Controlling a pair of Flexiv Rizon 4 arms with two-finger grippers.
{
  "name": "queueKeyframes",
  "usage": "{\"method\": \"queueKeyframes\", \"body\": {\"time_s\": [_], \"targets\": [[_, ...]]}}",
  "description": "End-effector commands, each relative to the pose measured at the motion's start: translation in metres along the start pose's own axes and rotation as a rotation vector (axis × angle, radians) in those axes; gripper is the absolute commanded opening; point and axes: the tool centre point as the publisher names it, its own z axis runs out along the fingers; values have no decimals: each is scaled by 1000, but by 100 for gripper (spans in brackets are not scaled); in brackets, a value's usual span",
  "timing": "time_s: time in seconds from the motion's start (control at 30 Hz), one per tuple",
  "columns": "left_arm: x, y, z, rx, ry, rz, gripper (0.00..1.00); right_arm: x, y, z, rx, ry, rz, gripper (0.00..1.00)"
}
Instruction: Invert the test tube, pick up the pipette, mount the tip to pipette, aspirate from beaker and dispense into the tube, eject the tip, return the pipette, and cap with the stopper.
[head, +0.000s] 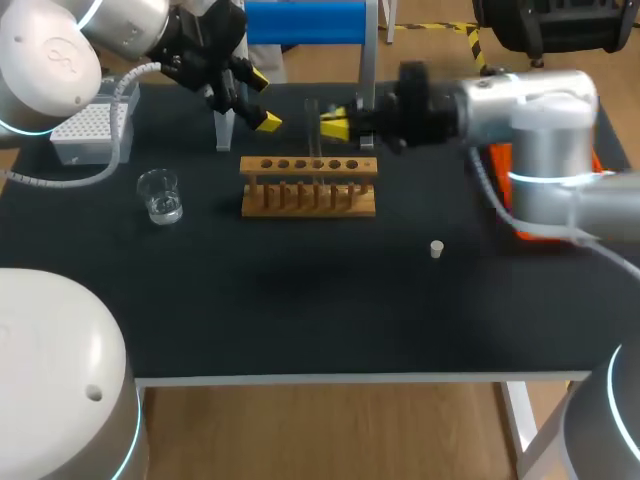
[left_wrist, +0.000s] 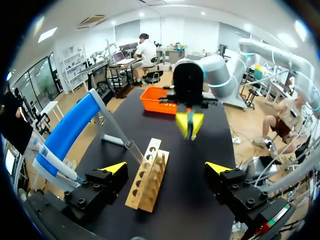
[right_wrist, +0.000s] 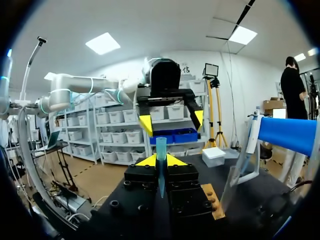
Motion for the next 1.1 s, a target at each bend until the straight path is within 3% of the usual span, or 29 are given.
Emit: {"method": "queueKeyframes", "body": {"time_s": [0.03, 0.3, 0.57, 1.1], "targets": [[0, 0, -1, -3, 1, -2, 100, 31, 5, -68, 12, -35, -2, 0], [0, 0, -1, -3, 1, -2, 100, 49, -7, -115, 10, -91, -6, 0], [0, 0, -1, -3, 1, -2, 100, 60, -21, -145, -9, -107, -3, 0], [0, 0, -1, -3, 1, -2, 100, 83, -49, -179, 0, -121, 10, 0]]}}
